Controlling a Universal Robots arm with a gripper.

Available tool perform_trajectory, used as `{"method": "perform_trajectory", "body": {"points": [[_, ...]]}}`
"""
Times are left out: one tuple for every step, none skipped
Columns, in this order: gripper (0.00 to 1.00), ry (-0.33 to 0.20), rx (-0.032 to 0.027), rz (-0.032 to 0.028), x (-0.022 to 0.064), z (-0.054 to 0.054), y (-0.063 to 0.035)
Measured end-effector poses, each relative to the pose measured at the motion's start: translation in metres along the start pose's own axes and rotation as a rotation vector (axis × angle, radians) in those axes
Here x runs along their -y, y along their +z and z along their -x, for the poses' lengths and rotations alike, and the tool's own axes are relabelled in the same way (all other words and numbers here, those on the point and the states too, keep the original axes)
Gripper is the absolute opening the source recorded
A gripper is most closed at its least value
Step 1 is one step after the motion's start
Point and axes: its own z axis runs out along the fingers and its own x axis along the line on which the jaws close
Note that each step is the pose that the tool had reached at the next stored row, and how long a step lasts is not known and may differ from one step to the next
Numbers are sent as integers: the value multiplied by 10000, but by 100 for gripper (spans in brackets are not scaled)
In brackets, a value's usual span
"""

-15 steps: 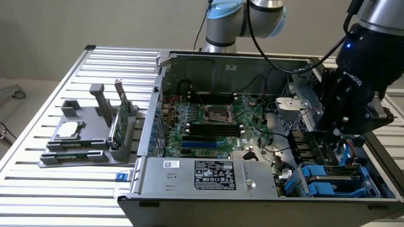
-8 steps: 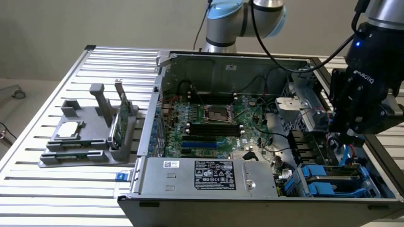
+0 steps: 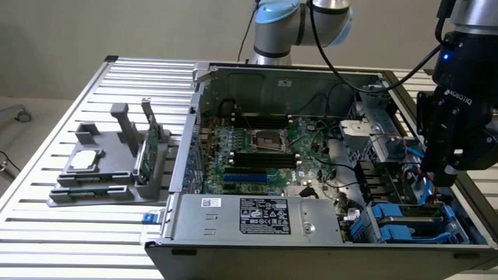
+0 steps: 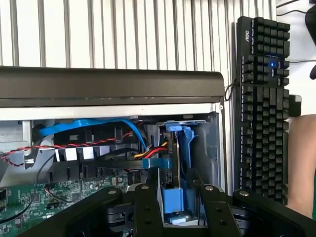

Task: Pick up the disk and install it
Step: 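Insert the second disk wire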

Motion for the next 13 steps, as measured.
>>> {"method": "perform_trajectory", "body": {"points": [[37,1,1,4,-5,-2,0],[37,2,2,7,-9,-9,-2],[37,2,1,9,-12,-22,-6],[37,3,0,10,-16,-37,-9],[37,3,-1,10,-24,-51,-12],[37,3,0,10,-34,-62,-14],[37,3,0,10,-48,-69,-15],[37,3,1,10,-65,-72,-14],[37,7,1,9,-87,-74,-12],[37,17,3,5,-102,-75,-10],[37,30,2,1,-110,-78,-4],[37,50,3,-4,-109,-79,2],[37,68,8,-9,-108,-79,8]]}}
